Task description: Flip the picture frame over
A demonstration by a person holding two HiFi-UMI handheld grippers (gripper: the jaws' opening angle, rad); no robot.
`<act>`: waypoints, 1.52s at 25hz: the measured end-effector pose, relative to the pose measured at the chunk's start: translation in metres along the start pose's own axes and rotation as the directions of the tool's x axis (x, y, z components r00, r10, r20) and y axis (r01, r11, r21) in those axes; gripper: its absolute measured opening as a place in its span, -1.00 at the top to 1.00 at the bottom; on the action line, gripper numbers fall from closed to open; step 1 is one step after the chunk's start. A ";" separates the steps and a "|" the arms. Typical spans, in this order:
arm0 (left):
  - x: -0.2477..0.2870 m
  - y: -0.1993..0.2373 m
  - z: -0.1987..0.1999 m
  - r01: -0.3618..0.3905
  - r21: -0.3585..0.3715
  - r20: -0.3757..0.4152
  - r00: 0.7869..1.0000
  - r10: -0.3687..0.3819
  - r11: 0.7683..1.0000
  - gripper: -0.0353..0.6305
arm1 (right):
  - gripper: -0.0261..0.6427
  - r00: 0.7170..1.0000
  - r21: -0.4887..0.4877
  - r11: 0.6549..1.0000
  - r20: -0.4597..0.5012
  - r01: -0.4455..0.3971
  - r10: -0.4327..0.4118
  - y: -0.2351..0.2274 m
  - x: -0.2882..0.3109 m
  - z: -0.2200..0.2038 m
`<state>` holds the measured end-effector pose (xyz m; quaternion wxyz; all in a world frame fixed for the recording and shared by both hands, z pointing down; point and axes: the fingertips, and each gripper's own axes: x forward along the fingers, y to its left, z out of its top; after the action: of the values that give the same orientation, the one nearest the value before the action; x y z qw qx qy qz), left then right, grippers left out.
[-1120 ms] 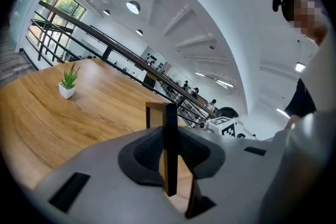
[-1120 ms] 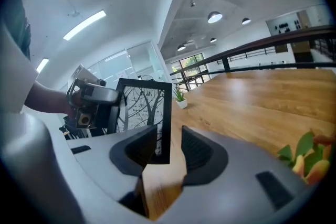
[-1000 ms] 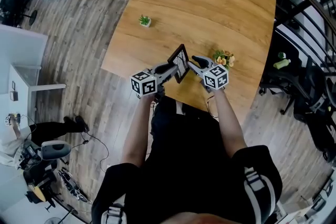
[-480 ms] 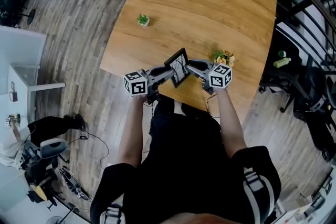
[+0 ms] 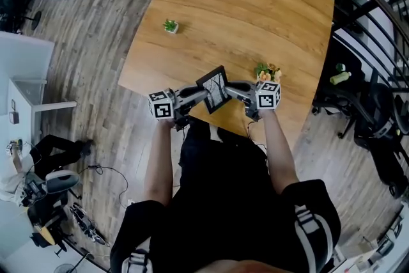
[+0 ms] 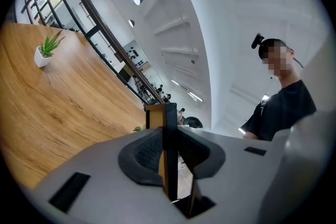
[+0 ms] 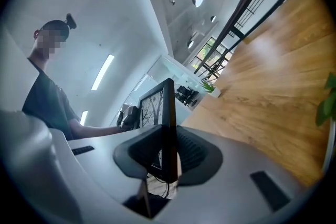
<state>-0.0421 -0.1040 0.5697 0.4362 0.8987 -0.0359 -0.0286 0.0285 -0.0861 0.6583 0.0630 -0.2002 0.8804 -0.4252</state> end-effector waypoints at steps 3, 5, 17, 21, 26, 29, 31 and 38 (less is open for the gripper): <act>0.001 0.005 0.000 -0.018 -0.003 0.017 1.000 0.018 1.000 0.61 | 0.64 0.999 -0.011 0.999 0.008 0.035 -0.035 -0.003 -0.002 0.002; 0.002 0.011 0.002 -0.052 -0.003 0.020 0.998 0.052 0.999 0.61 | 0.65 0.998 -0.017 0.998 0.014 0.063 -0.063 -0.005 -0.002 0.002; 0.005 0.059 0.005 -0.295 0.002 0.001 0.955 0.295 0.955 0.63 | 0.65 0.966 -0.040 0.966 0.042 0.256 -0.254 -0.026 0.000 0.000; 0.002 0.075 0.005 -0.345 0.001 -0.006 0.939 0.345 0.939 0.63 | 0.65 0.950 -0.033 0.950 0.052 0.311 -0.309 -0.031 0.006 -0.002; -0.002 0.096 0.013 -0.413 0.017 -0.010 0.911 0.413 0.911 0.63 | 0.65 0.907 -0.028 0.909 0.087 0.416 -0.412 -0.042 0.017 -0.001; -0.003 0.105 0.019 -0.448 0.040 -0.018 0.893 0.449 0.893 0.61 | 0.65 0.888 -0.009 0.892 0.101 0.451 -0.448 -0.048 0.023 0.001; -0.006 0.110 0.022 -0.461 0.056 -0.029 0.886 0.463 0.885 0.59 | 0.65 0.881 0.013 0.886 0.108 0.463 -0.461 -0.050 0.028 0.000; -0.016 0.132 0.029 -0.485 0.123 -0.106 0.861 0.497 0.866 0.55 | 0.65 0.835 0.041 0.842 0.111 0.538 -0.539 -0.059 0.048 -0.001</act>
<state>-0.0652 -0.2070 0.6557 0.3887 0.8788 -0.2357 0.1455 0.0025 -0.1374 0.7074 -0.0061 -0.4642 0.7815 -0.4168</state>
